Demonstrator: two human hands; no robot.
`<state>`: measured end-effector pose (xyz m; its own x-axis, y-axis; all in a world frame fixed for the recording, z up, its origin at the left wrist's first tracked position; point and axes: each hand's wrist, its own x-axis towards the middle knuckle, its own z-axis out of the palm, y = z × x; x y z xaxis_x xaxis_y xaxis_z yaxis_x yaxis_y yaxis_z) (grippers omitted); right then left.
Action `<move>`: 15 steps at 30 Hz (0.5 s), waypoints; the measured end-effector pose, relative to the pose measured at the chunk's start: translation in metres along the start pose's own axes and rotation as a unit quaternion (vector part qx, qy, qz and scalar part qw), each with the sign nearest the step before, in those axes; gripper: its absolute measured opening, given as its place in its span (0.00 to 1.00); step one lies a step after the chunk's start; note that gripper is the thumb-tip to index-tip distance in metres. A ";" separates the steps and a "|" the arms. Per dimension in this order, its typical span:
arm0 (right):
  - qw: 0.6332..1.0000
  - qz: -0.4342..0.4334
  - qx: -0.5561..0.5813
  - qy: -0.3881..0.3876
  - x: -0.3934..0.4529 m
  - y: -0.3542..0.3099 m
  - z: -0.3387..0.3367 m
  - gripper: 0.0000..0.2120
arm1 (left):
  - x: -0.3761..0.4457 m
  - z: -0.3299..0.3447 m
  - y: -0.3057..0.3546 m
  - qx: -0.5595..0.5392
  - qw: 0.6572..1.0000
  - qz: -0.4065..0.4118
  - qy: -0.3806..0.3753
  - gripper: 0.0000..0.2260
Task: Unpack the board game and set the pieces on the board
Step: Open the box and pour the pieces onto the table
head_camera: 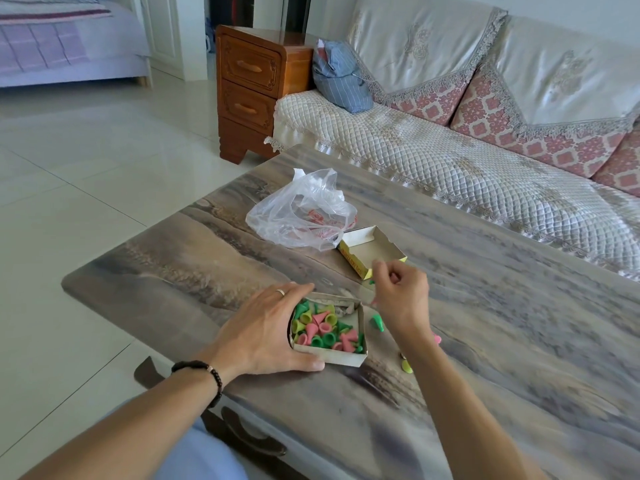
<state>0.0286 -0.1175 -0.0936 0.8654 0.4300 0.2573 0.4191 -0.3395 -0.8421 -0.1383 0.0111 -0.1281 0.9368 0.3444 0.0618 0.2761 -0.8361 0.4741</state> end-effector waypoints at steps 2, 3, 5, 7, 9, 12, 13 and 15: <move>0.997 -0.004 -0.070 0.021 0.005 0.014 -0.016 0.21 | 0.000 0.001 0.000 0.002 1.000 0.001 0.000 0.51; 0.992 -0.018 -0.120 0.027 0.004 0.022 -0.022 0.20 | 0.000 0.001 0.000 0.003 1.000 0.002 0.000 0.51; 0.978 -0.046 -0.200 0.023 0.000 0.034 -0.032 0.19 | 0.001 0.001 -0.001 0.005 1.000 0.001 0.000 0.52; 0.967 -0.069 -0.243 0.005 -0.006 0.043 -0.034 0.17 | 0.001 0.002 -0.001 0.009 1.000 0.000 -0.001 0.53; 0.962 -0.078 -0.259 -0.037 -0.009 0.046 -0.035 0.16 | 0.001 0.003 -0.001 0.014 1.000 -0.003 -0.002 0.53; 0.950 -0.072 -0.281 -0.114 -0.010 0.044 -0.036 0.12 | 0.001 0.004 -0.001 0.018 1.000 -0.003 -0.006 0.55; 0.940 -0.082 -0.308 -0.126 -0.010 0.043 -0.037 0.11 | 0.001 0.003 0.000 0.019 1.000 -0.002 -0.007 0.55; 0.912 -0.117 -0.377 -0.110 -0.010 0.036 -0.038 0.10 | 0.000 0.003 0.000 0.020 1.000 0.002 -0.007 0.54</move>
<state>0.0453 -0.1661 -0.1084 0.6865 0.6937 0.2180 0.7271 -0.6598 -0.1898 -0.1375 0.0096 -0.1301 0.9406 0.3354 0.0519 0.2803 -0.8541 0.4382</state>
